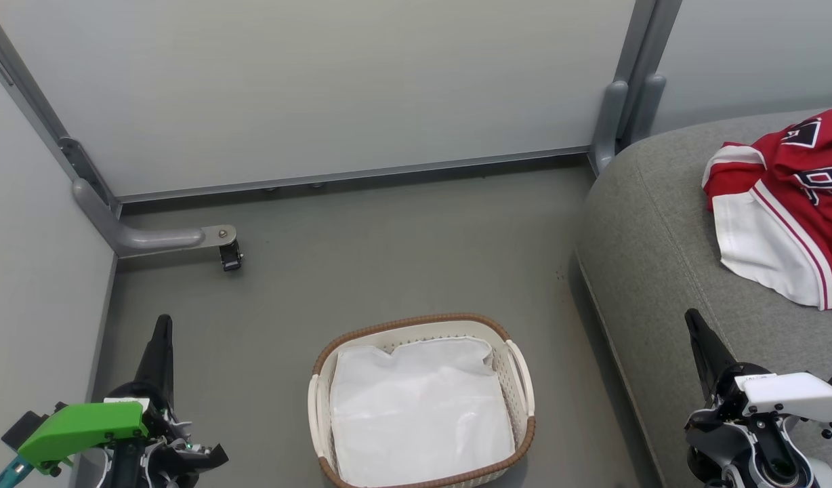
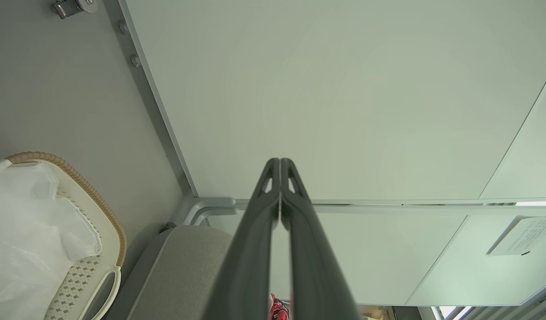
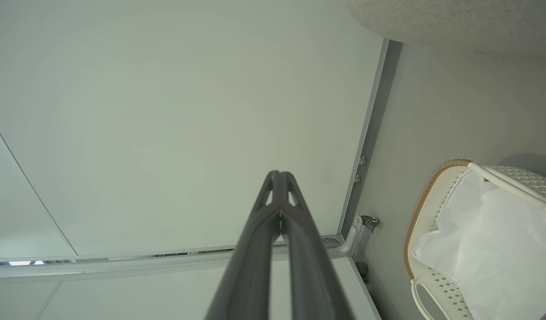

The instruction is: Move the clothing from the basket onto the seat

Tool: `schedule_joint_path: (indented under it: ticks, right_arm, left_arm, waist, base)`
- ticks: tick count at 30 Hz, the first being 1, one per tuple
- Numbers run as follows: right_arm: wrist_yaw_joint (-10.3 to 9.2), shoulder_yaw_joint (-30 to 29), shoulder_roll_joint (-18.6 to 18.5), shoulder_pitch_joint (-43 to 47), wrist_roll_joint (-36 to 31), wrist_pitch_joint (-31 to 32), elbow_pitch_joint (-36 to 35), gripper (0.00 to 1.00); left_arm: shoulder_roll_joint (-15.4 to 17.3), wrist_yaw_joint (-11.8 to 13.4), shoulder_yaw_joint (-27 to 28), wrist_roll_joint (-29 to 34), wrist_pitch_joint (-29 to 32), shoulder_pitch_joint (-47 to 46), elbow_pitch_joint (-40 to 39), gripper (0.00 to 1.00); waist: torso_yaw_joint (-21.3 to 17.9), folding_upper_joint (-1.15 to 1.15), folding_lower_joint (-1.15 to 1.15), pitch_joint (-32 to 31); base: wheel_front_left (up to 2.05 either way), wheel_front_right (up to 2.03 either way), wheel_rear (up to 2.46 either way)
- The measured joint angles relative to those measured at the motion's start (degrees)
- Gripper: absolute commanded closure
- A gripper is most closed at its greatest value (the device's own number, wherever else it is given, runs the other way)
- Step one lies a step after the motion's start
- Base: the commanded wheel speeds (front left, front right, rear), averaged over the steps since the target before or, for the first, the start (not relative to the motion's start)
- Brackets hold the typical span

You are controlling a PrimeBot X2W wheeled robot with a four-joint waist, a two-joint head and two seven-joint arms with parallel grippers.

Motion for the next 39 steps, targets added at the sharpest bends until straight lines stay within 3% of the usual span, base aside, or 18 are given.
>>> schedule_joint_path:
  ticks: [39]
  right_arm:
    - [0.00,0.0,0.0,0.0,0.0,0.0,0.0,1.00]
  left_arm:
    - [0.0,0.0,0.1,0.0,0.0,0.0,0.0,1.00]
  waist:
    - [0.0,0.00,0.00,0.0]
  base:
    - [0.00,0.00,0.00]
